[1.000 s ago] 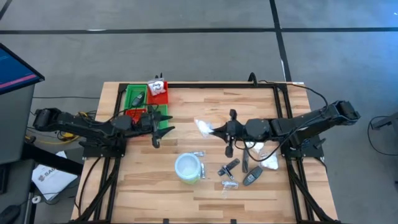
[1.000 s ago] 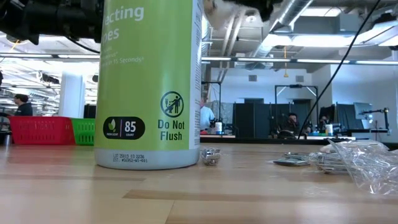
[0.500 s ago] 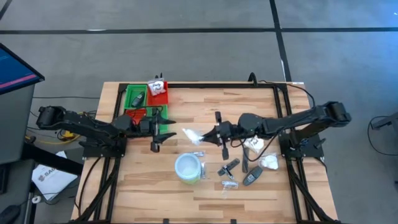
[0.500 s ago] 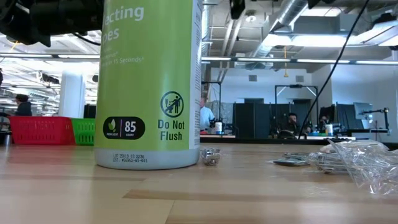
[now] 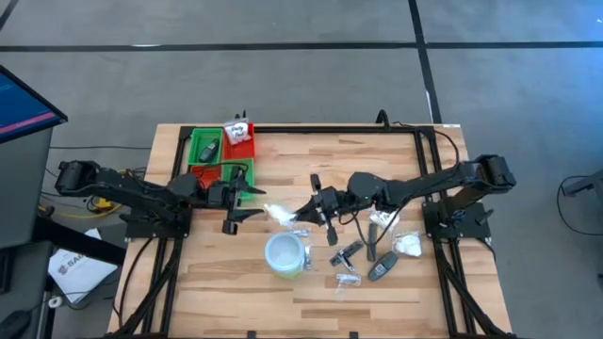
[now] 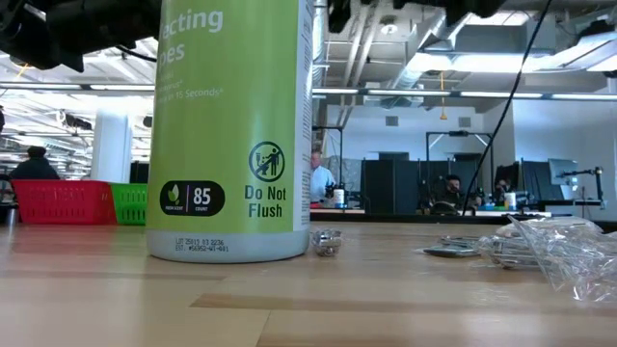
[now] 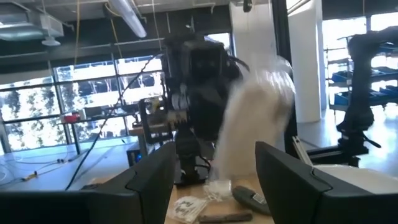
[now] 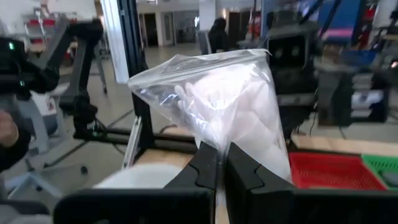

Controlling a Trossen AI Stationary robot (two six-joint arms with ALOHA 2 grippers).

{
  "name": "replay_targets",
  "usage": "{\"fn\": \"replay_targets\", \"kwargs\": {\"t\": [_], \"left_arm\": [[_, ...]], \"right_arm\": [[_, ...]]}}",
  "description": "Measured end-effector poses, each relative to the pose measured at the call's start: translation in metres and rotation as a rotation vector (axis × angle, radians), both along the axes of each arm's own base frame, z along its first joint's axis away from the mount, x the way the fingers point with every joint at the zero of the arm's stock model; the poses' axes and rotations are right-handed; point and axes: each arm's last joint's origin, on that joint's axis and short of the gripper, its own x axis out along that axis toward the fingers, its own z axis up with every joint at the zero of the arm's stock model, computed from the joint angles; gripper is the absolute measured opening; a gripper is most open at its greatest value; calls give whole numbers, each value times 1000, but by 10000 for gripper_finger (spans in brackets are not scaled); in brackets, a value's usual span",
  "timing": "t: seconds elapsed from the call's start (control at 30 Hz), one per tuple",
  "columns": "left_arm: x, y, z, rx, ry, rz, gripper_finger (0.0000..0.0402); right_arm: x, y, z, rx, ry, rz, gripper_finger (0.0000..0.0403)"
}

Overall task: Pick & Place Travel size toiletries
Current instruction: Put the white cotton pack into the top red bin

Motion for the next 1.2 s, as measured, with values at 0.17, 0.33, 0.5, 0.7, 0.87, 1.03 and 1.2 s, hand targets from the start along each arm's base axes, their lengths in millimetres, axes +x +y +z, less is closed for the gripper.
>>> {"fn": "replay_targets", "kwargs": {"t": [0.17,0.33,0.5,0.7,0.87,1.03,1.2], "left_arm": [[0,0,1,-4,-14,-1,210],[-1,-3,1,21,-15,-105,210],[-1,-5,1,36,-15,-163,210],[-1,-5,1,36,-15,-163,207],[-2,-5,2,38,-25,-162,179],[-2,-4,5,42,-60,-143,136],[-2,-4,5,44,-64,-141,87]], "right_arm": [[17,-4,-2,0,9,20,0],[25,-12,1,-5,29,23,0],[25,-18,1,-2,36,26,0],[25,-18,0,1,40,28,0],[25,-18,0,1,40,28,0],[25,-18,0,1,40,27,0],[25,-18,0,1,41,27,1]]}}
